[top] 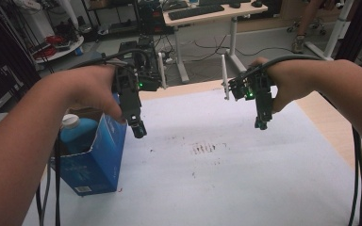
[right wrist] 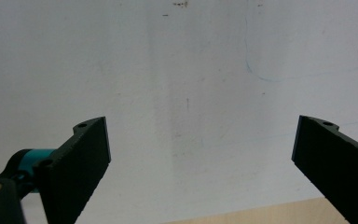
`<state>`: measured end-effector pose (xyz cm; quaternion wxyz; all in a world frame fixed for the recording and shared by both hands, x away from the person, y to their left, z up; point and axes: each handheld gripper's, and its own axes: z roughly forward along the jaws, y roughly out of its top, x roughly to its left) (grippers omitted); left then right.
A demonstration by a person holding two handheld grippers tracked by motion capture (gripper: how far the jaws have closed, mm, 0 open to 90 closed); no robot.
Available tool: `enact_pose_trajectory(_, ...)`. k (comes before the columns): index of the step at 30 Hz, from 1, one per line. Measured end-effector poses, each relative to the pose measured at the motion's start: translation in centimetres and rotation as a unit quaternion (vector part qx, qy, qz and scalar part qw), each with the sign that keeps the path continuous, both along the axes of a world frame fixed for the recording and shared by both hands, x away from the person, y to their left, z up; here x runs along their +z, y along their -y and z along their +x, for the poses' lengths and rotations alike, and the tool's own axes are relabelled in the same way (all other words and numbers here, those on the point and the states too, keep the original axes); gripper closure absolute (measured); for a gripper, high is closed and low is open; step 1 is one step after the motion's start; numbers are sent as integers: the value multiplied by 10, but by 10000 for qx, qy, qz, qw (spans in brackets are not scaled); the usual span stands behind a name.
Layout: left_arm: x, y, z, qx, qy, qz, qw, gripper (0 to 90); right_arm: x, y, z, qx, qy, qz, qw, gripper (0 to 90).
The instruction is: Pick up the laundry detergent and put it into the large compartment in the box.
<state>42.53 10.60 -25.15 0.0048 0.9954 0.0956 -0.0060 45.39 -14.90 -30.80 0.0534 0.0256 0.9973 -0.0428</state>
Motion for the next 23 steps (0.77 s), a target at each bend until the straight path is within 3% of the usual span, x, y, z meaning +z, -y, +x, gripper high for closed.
enact_pose_trajectory(23, -2, 3, -2, -43, -60, -7, 10000, 17, 0, 0, 1, -25, -16, 26, 10000, 34)
